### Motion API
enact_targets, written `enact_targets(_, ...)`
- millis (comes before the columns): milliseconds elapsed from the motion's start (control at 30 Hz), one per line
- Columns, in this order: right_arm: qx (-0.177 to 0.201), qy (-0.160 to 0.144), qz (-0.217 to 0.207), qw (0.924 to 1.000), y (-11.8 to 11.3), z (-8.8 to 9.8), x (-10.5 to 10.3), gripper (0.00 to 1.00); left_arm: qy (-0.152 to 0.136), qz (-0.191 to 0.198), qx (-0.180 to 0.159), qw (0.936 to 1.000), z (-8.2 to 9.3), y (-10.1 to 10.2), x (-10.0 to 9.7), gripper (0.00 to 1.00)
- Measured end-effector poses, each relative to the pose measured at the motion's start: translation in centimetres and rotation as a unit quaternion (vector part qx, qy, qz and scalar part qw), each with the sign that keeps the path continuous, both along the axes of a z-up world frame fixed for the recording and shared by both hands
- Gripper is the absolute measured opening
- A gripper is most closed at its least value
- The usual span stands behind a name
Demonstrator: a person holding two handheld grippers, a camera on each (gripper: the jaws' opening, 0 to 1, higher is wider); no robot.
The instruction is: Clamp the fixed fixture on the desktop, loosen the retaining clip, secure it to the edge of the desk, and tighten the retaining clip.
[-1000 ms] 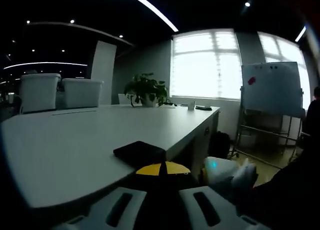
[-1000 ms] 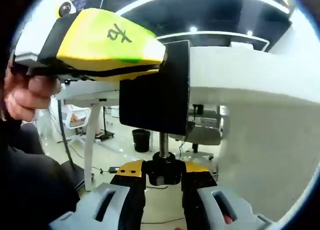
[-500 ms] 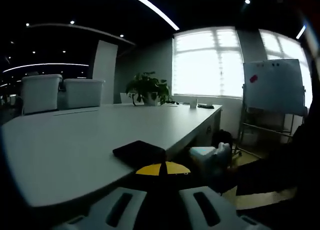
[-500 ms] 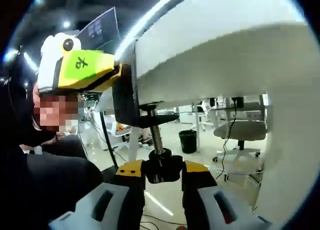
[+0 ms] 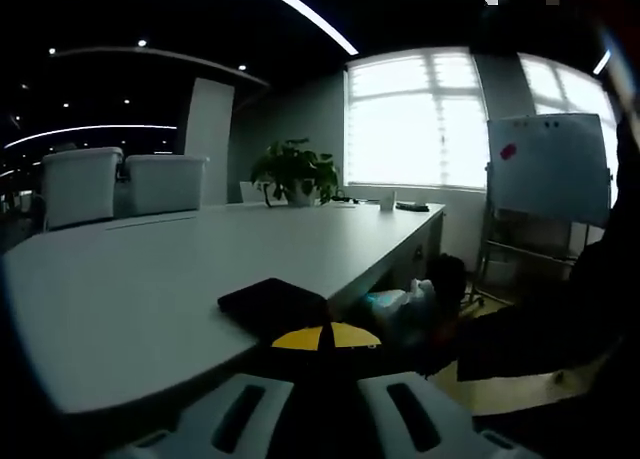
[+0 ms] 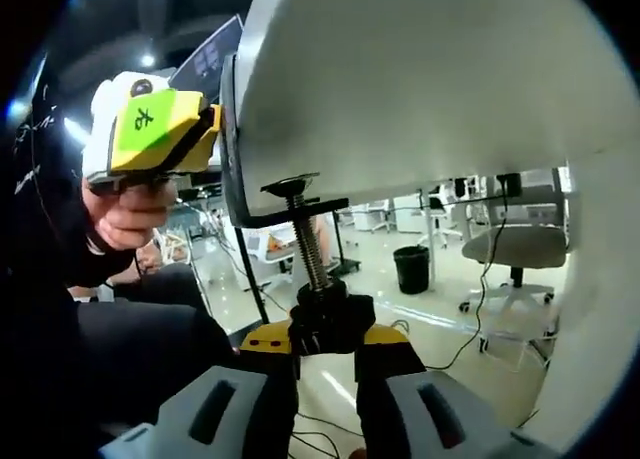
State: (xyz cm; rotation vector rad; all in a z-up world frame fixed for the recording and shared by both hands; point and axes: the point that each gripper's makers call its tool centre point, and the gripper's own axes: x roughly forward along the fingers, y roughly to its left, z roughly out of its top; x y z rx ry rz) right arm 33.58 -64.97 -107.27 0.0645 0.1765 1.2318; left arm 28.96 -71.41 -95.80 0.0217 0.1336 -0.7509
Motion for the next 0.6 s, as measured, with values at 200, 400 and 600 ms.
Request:
enact_targets(200,0.009,-0.017,-0.058,0.9982,-0.7,0.8,0.4,0.27,-0.002,-0.005,-0.004,1.0000,0.0,-0.1,0.1,0.01)
enact_targets(400,0.016,-0.036,-0.135,0.9900,-1.4,1.0,1.0,0.32,-0.001,-0.005,-0.012,0.9999,-0.1,0.0,0.3,0.01)
enact_targets(600,0.057,-0.079,-0.258,0.9611,-3.0,2.8,0.4,0.61,-0.003,-0.013,-0.018,0.9998,-0.1,0.0,0.4,0.01)
